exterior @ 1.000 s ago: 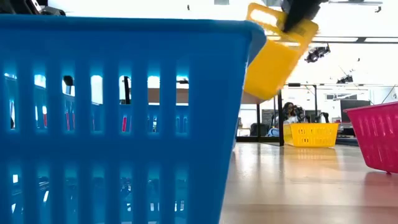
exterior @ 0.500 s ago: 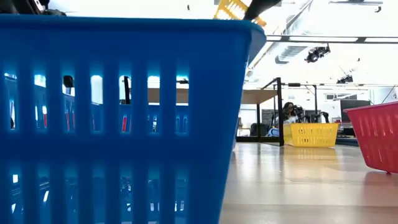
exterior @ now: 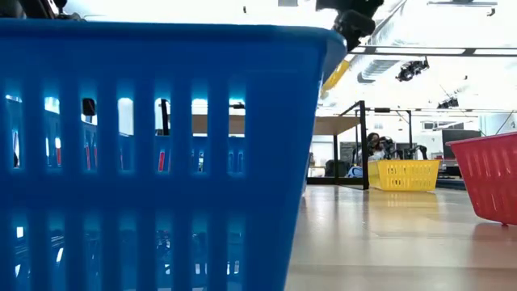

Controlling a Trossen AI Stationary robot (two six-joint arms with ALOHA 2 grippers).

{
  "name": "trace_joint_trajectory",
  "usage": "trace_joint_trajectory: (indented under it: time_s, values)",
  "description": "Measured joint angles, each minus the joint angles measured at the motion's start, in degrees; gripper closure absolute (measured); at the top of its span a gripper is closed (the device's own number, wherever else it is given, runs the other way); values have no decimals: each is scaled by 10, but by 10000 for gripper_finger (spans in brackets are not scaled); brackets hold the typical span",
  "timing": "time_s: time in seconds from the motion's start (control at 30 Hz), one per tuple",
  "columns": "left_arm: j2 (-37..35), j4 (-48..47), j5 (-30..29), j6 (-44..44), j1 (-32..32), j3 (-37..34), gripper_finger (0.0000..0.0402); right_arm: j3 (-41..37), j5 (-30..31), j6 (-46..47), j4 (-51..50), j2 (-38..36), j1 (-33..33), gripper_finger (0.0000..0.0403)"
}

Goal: Stack baskets on shelf by color
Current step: Put the middle yellow basket on the shelf

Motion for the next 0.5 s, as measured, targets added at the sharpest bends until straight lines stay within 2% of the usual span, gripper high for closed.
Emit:
trace_joint_trajectory:
  time_s: [0.07, 0.5]
  values:
    - [0, 0, 0, 0, 0, 0, 268, -1, -20, 0, -9, 7, -12, 403]
    - [0, -5, 0, 0, 0, 0, 268, -2, -21, -18, -48, 74, -20, 403]
